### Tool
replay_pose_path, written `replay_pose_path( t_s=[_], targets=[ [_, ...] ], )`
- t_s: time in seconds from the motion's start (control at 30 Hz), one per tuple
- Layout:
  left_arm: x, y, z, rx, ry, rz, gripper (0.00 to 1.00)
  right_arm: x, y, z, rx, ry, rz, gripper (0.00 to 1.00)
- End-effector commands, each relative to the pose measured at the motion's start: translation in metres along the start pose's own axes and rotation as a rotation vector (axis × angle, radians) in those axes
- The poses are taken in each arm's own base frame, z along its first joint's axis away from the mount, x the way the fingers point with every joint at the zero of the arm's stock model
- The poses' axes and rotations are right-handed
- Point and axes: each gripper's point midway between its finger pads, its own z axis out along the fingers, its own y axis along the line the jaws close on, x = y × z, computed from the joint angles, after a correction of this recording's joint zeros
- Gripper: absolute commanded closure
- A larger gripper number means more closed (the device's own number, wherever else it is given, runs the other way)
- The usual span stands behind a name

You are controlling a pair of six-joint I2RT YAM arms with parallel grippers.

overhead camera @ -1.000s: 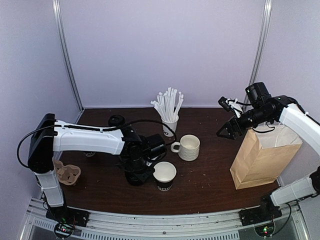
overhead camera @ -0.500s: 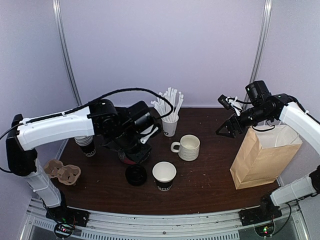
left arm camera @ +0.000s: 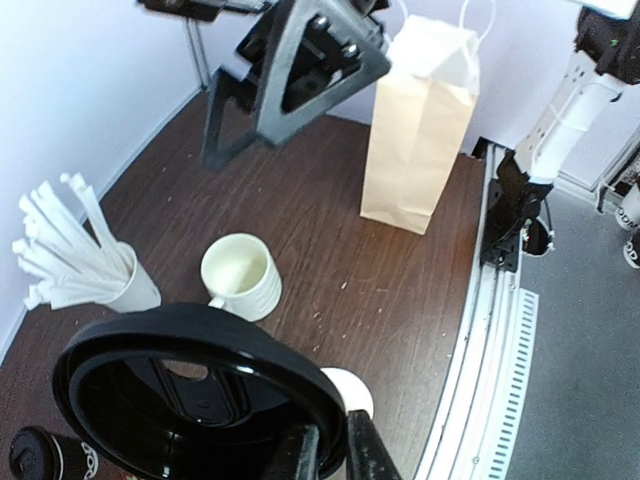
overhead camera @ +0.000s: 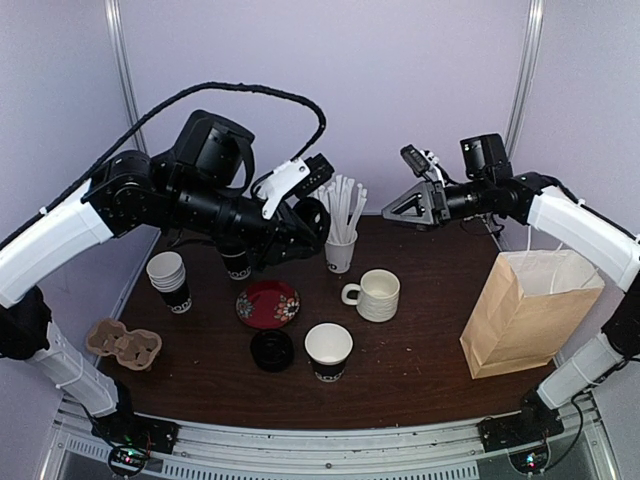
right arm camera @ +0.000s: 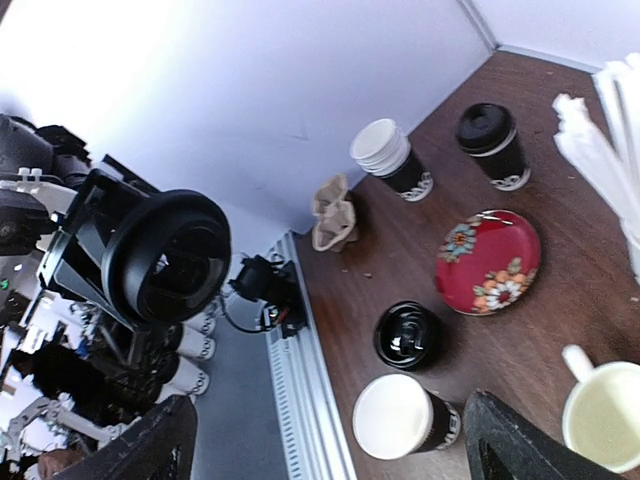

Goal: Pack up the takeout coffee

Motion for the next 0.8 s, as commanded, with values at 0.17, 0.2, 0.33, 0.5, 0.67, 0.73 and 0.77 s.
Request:
replay_pose_path(
  t_s=[0.17, 0.2, 0.33, 0.5, 0.67, 0.73, 0.77],
  targets=[
    [-0.044, -0.018, -0.013, 0.105, -0.183, 0.086, 0.9, -0.013, 0.081, 0.052, -0.445, 0.01, 0.141, 0.01],
    [-0.044, -0.017, -0.013, 0.1, -0.187, 0.085, 0.9, -0.014, 0.086, 0.055, -0.472, 0.01, 0.148, 0.0],
    [-0.046, -0.016, -0.014, 0.104, -0.215, 0.082, 0.9, -0.017, 0.098, 0.059, -0.518, 0.007, 0.159, 0.01],
    [-0.05, -0.011, -0.021, 0.093, -0.271, 0.068, 0.9, -0.024, 0.109, 0.054, -0.568, -0.011, 0.148, 0.03],
    [-0.055, -0.008, -0.028, 0.125, -0.348, 0.03, 0.89, -0.027, 0.119, 0.047, -0.596, -0.028, 0.14, 0.02],
    [-0.056, -0.005, -0.029, 0.136, -0.357, 0.016, 0.89, -0.026, 0.12, 0.047, -0.597, -0.024, 0.14, 0.01],
    [-0.057, -0.005, -0.029, 0.138, -0.361, 0.016, 0.89, -0.025, 0.12, 0.048, -0.594, -0.018, 0.144, 0.01]
  ],
)
